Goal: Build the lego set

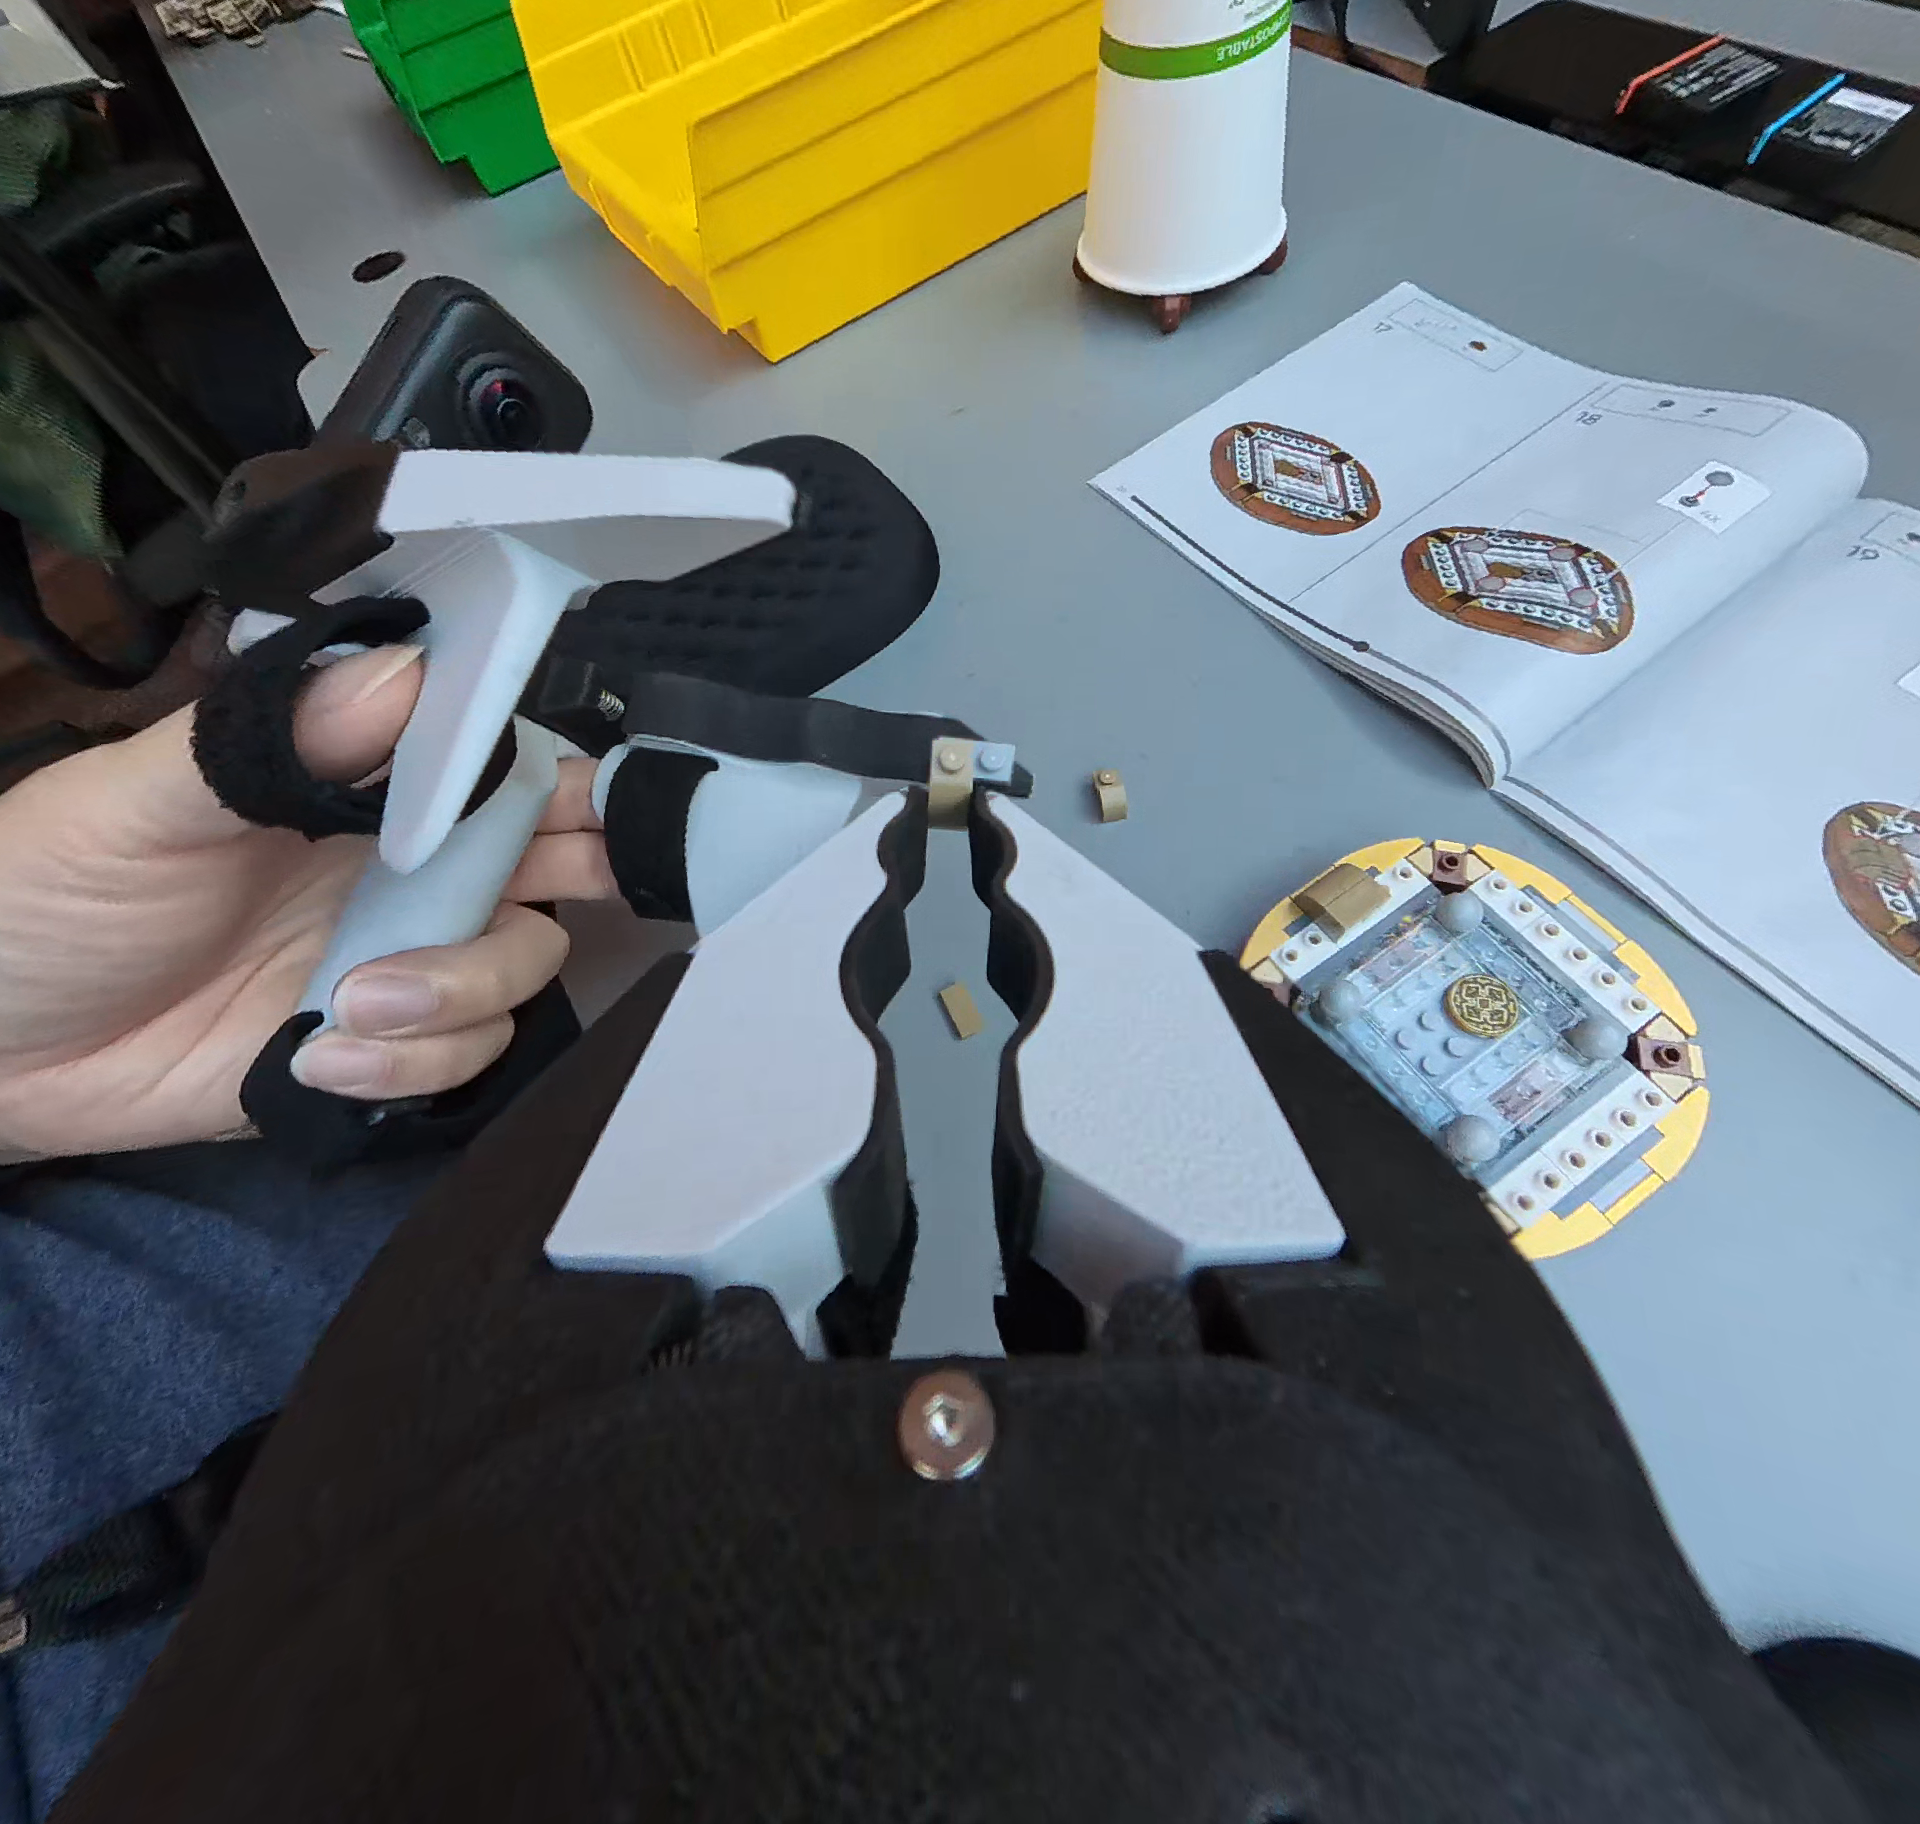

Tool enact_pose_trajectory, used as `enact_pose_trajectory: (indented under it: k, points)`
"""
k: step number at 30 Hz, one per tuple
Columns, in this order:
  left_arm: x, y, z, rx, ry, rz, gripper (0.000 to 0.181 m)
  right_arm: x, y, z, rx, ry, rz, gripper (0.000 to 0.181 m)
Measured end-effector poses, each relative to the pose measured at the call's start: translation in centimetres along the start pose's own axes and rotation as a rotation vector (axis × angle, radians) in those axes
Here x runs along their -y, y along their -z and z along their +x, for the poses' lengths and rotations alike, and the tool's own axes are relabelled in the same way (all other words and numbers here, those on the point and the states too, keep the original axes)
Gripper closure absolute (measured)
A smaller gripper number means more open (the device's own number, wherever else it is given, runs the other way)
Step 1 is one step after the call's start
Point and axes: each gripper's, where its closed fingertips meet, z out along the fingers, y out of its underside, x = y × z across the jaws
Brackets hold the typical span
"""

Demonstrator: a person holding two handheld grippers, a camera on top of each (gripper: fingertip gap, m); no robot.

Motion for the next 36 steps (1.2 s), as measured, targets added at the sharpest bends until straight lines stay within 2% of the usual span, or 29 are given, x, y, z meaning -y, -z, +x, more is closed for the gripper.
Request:
enact_pose_trajectory:
  k: [1, 5, 17, 36]
  points:
    - [0.0, 0.0, 0.0, 0.001, -0.005, 0.000, 0.101, -0.1, -0.1, 0.0, 0.004, -0.015, -0.015, 0.175]
    - [0.3, 0.2, 0.3, 0.001, -0.029, 0.011, 0.100, -0.3, -0.5, -0.4, 0.026, -0.065, -0.051, 0.175]
    - [0.3, 0.1, 0.1, 0.002, -0.031, 0.013, 0.099, 0.3, -0.6, -0.1, -0.025, -0.029, -0.078, 0.175]
    - [-0.5, 0.0, -0.7, 0.025, -0.026, -0.004, 0.100, -1.0, -1.2, 0.2, -0.076, -0.027, -0.171, 0.174]
